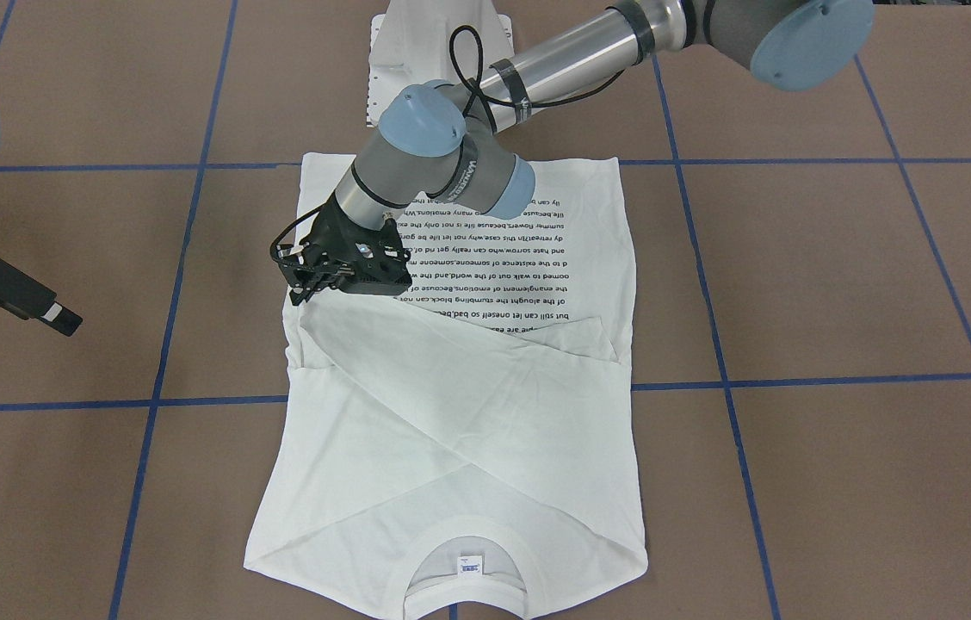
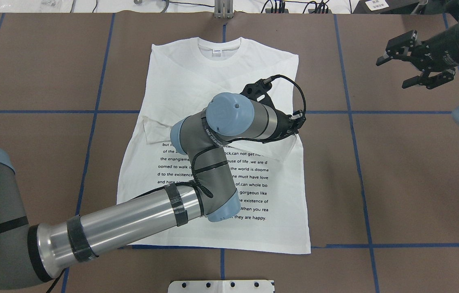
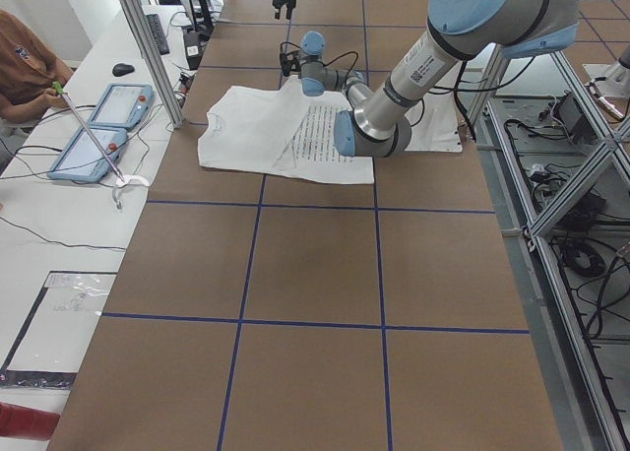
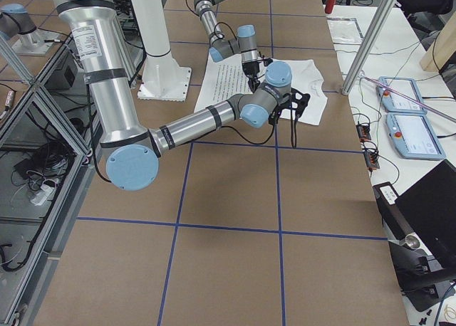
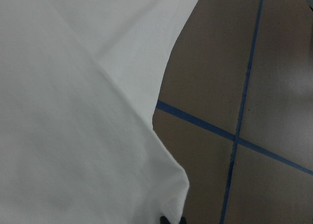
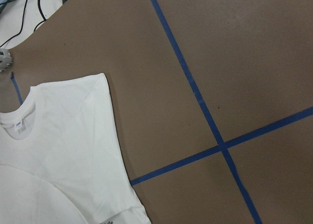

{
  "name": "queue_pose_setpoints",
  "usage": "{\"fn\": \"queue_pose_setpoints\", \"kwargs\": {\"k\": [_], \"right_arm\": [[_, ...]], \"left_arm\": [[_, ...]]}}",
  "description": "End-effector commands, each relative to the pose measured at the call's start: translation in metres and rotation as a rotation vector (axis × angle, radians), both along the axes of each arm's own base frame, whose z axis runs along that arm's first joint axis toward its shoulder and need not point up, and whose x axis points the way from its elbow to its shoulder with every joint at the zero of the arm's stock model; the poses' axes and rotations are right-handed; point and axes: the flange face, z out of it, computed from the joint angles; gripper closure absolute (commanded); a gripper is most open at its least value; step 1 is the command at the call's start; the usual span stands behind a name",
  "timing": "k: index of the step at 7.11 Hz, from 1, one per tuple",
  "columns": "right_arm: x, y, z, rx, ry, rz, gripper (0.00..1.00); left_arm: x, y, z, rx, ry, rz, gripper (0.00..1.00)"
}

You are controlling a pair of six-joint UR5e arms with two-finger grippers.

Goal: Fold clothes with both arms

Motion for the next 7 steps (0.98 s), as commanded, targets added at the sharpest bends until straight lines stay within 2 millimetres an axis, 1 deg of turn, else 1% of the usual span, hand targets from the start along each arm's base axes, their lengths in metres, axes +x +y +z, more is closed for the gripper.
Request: {"fn": "queue_pose_setpoints", "kwargs": {"k": [1,2,3,4,5,6,7], "right_arm": [[-0.003,-0.002,-0.002,-0.007,0.001,0.011,0.00],[-0.014,0.003,-0.012,-0.007,-0.008,0.003,0.00],[-0.044,0.019,-0.033,-0.054,-0.025,0.037,0.00],[-0.087,0.054,-0.059,-0.058,-0.030,0.075,0.00],[-0.119,0.098,-0.068,-0.104,-0.041,0.082,0.00],[-0.149,0.138,-0.072,-0.145,-0.044,0.077,0.00],[-0.185,0.187,-0.079,-0.166,-0.035,0.103,0.00]], "left_arm": [[-0.003,0.000,-0.005,0.005,0.016,-0.007,0.23],[-0.009,-0.003,-0.008,0.013,0.022,-0.011,0.23],[-0.033,-0.003,0.009,0.018,0.027,-0.008,0.23],[-0.065,0.000,0.040,0.033,0.029,-0.007,0.24],[-0.099,-0.003,0.077,0.082,-0.006,0.005,0.24],[-0.129,-0.008,0.100,0.142,-0.068,0.022,0.24],[-0.165,-0.015,0.122,0.207,-0.108,0.018,0.24]]}}
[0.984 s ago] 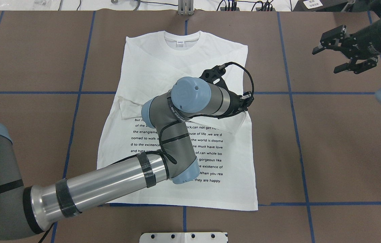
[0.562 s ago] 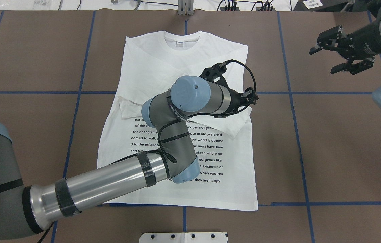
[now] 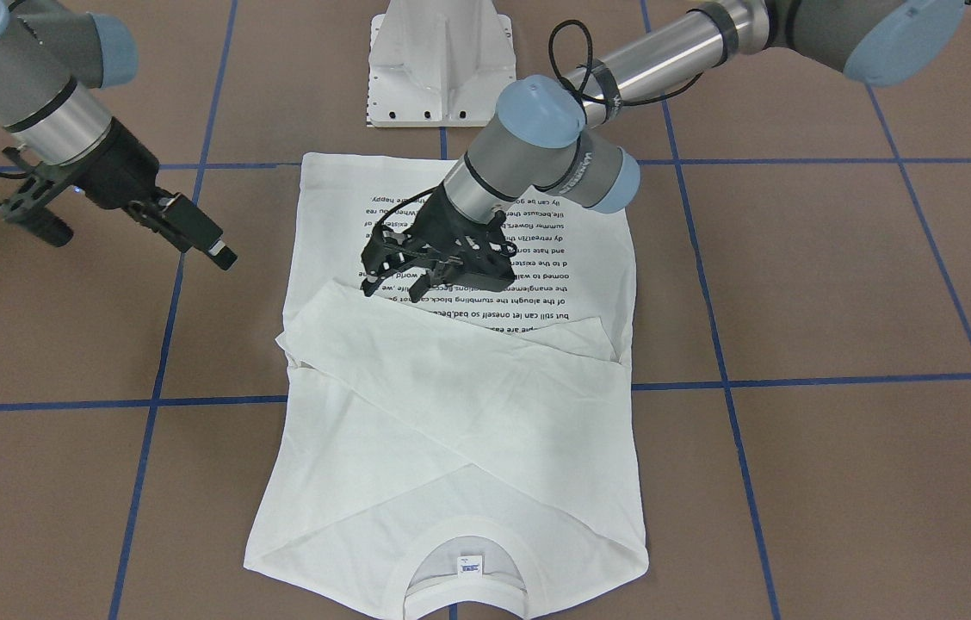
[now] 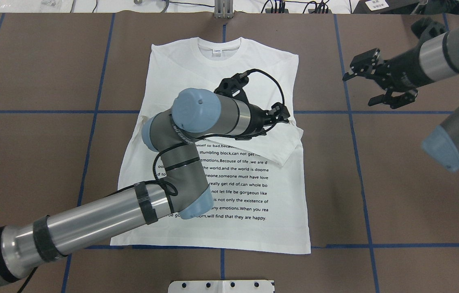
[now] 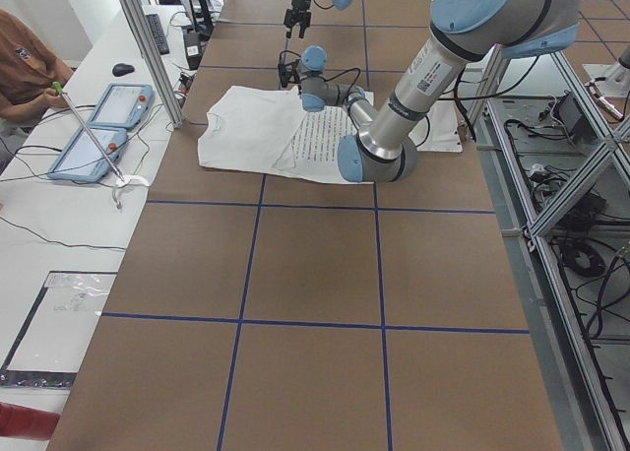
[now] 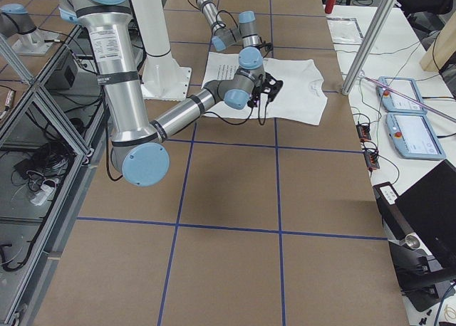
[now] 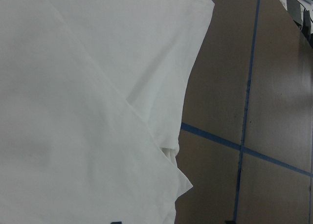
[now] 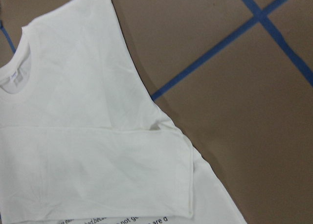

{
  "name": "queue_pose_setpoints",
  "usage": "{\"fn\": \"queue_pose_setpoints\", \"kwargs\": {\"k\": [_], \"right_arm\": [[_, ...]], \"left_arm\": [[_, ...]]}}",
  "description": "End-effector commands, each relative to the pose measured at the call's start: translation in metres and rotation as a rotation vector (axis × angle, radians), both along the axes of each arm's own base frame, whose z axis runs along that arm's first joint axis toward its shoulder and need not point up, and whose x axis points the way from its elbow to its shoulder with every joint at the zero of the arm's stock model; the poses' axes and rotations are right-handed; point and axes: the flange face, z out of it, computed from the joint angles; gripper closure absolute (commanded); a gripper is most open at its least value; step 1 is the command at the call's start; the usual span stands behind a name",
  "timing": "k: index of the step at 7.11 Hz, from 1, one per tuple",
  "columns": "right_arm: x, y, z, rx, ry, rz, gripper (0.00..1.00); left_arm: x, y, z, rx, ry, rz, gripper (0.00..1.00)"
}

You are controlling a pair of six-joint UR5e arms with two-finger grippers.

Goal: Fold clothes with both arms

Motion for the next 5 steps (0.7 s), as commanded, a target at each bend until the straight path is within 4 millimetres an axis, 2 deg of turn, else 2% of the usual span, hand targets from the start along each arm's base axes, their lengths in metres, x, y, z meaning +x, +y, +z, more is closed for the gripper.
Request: {"fn": "queue_pose_setpoints", "kwargs": {"k": [1,2,3,4,5], "right_arm": [[-0.080,0.113,-0.013,-0.006,0.121,0.037,0.01],[-0.111,0.160,-0.015,-0.009,0.230,0.047,0.01],[-0.136,0.201,-0.010,-0.005,0.243,0.083,0.02],[-0.152,0.225,0.003,-0.018,0.267,0.102,0.03],[-0.162,0.234,0.011,-0.037,0.306,0.105,0.05]], "left_arm": [[-0.078,-0.016,0.045,0.112,-0.069,0.003,0.24],[-0.111,-0.037,0.052,0.099,-0.064,0.024,0.24],[-0.133,-0.043,0.067,0.101,-0.077,0.030,0.24],[-0.134,-0.044,0.069,0.108,-0.081,0.027,0.24],[-0.135,-0.044,0.069,0.108,-0.081,0.026,0.24]]}}
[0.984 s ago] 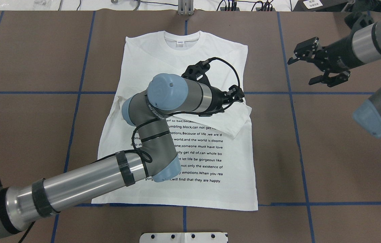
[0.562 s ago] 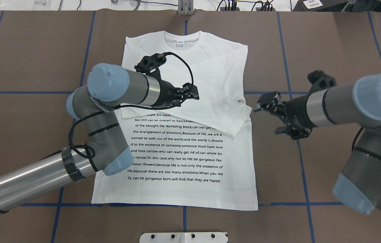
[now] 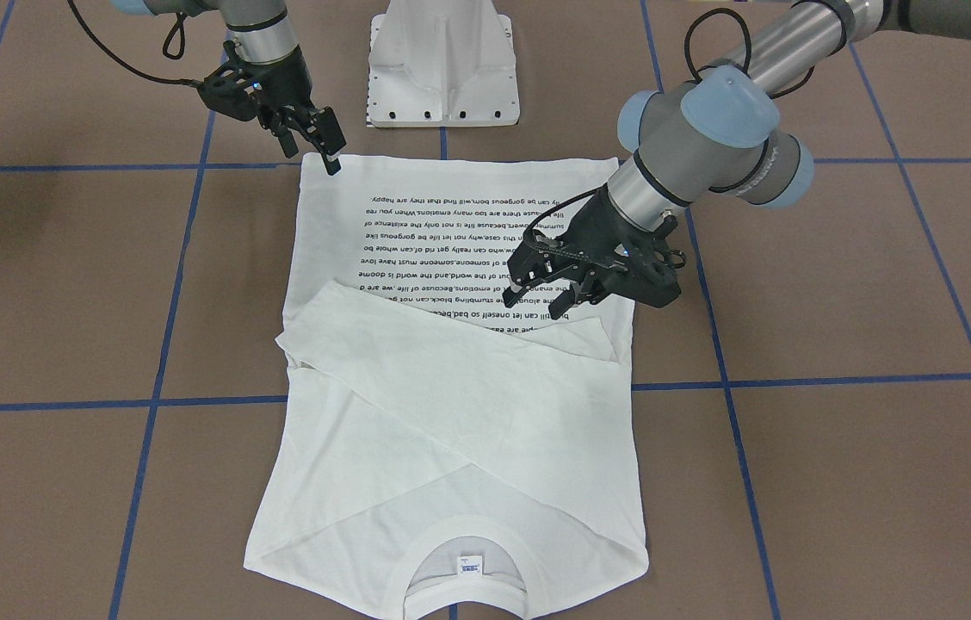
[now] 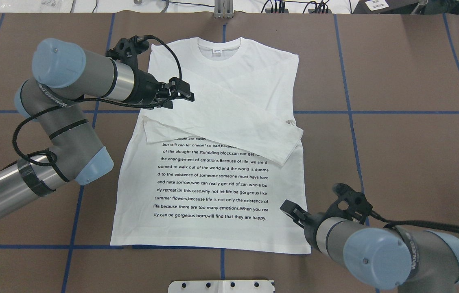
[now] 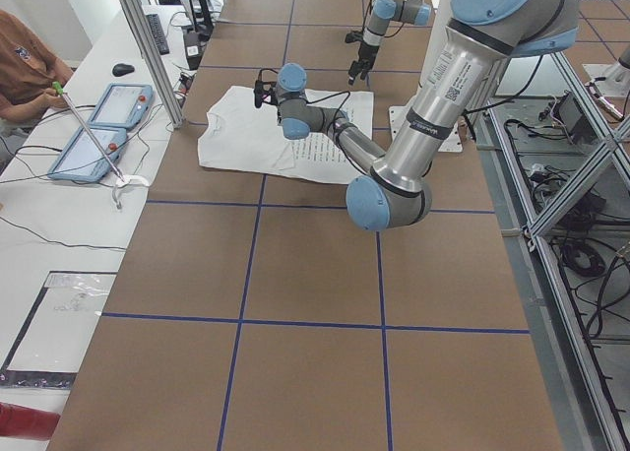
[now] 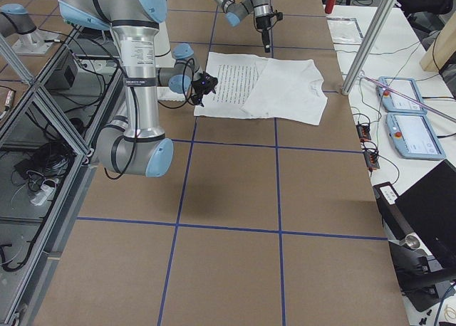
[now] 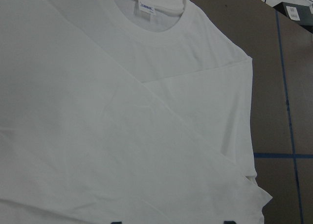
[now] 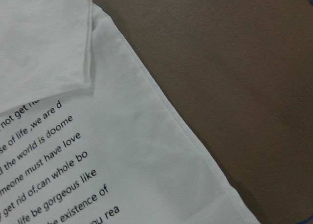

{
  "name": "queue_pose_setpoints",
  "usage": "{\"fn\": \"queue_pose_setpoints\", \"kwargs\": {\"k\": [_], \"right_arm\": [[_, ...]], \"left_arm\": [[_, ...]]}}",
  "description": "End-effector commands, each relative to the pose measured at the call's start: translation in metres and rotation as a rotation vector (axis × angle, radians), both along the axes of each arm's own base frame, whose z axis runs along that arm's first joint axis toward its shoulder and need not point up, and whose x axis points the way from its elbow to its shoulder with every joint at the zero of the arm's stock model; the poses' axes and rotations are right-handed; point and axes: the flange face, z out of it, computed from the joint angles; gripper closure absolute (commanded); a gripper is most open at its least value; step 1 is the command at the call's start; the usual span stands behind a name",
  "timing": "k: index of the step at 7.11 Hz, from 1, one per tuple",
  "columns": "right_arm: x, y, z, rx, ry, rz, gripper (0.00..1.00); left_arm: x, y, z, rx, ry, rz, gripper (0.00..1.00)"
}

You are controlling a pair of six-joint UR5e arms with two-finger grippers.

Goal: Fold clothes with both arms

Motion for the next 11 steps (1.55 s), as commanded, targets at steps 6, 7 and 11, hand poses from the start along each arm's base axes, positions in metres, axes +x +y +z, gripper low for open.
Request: {"fn": "queue_pose_setpoints", "kwargs": {"k": [6,7,11], "right_arm": [[-0.032,0.043,0.035,-0.105,0.062,0.047,0.12],[-0.033,0.046,0.036,-0.114,0.061,0.050,0.13],[-0.034,0.049,0.039,-0.128,0.065,0.057,0.99]], "left_arm": [[-0.001,-0.001,0.011,-0.007,-0.013,-0.004,0.23],[-0.001,-0.001,0.011,-0.008,-0.013,-0.004,0.23],[0.000,-0.001,0.011,-0.011,-0.012,-0.002,0.22]]}}
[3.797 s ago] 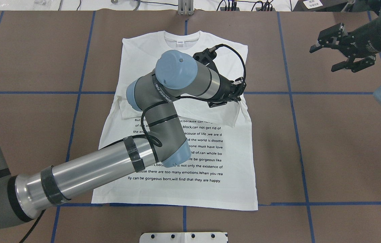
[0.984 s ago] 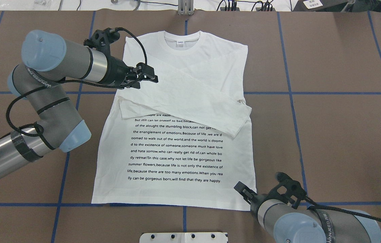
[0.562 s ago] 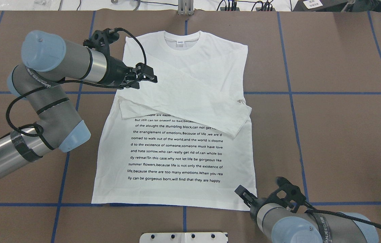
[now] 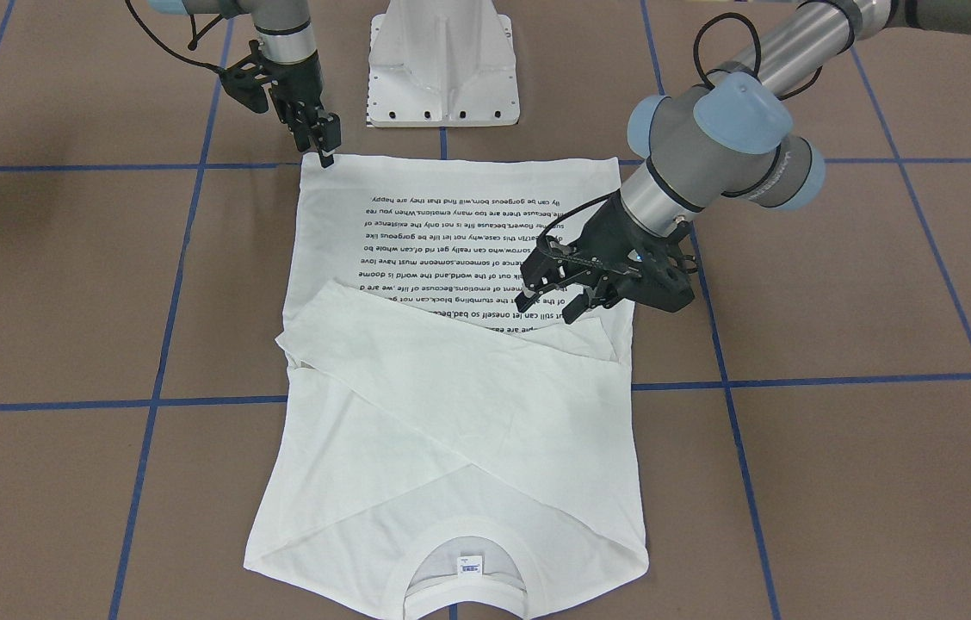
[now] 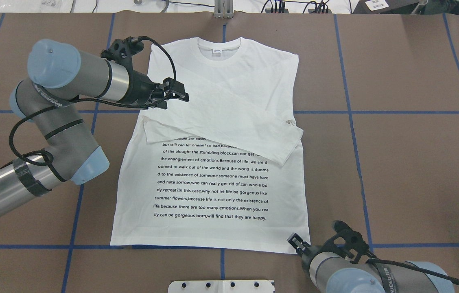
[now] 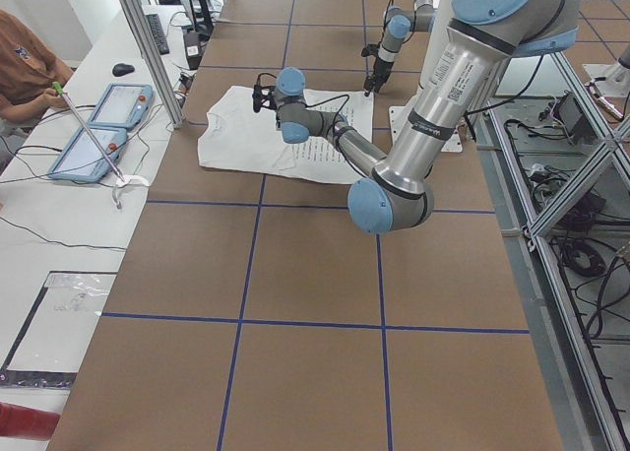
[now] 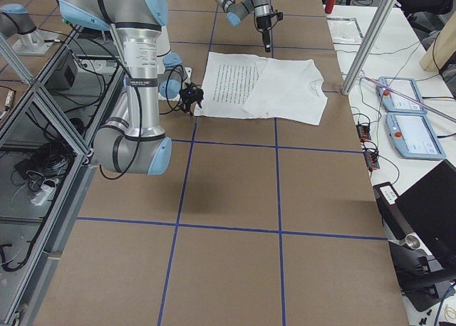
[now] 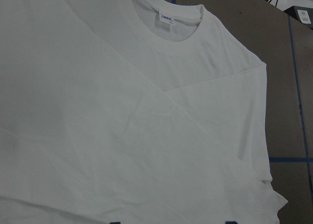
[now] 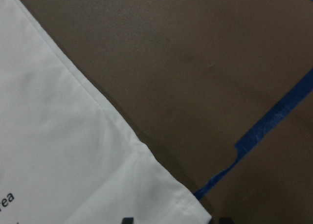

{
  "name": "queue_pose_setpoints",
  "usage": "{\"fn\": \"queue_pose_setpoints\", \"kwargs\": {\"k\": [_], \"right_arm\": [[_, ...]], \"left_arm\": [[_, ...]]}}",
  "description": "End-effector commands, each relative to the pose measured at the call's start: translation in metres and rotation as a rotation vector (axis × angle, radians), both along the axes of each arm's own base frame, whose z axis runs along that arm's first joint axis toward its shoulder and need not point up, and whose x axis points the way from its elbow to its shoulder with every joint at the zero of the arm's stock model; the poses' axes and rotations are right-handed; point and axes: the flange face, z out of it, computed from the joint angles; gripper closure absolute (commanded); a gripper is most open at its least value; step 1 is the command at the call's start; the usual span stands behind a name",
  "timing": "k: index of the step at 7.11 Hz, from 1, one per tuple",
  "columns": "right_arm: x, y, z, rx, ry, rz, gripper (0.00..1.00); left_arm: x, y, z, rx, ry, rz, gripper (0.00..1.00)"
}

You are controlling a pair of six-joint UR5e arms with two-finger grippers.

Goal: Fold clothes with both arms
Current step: 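Lower the left gripper to the other hem corner nearest the robot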

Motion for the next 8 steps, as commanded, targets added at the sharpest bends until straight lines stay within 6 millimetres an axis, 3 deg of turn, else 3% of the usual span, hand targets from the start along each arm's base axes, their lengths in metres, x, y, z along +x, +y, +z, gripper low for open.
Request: {"fn": "queue_pose_setpoints", "kwargs": {"k": [1,4,5,6,7,8], "right_arm": [[0.002,0.000,0.003,-0.002,0.006,0.003,1.00],[0.005,-0.002,-0.003,-0.005,-0.007,0.002,1.00],[0.007,-0.002,-0.006,-0.007,-0.015,0.002,1.00],[0.012,-0.002,-0.015,-0.008,-0.033,0.001,1.00],[0.016,-0.003,-0.021,-0.009,-0.047,0.003,1.00],[0.016,-0.003,-0.022,-0.008,-0.049,0.004,1.00]], "left_arm": [[0.001,0.001,0.000,-0.002,0.001,0.002,0.22],[-0.004,0.000,-0.003,-0.013,0.009,-0.007,0.22],[-0.014,0.015,0.027,-0.064,-0.007,-0.010,0.22],[-0.029,0.034,0.035,-0.082,0.001,-0.030,0.22],[-0.035,0.084,0.055,-0.092,-0.010,-0.008,0.22],[-0.019,0.140,0.064,-0.168,-0.019,-0.027,0.23]]}}
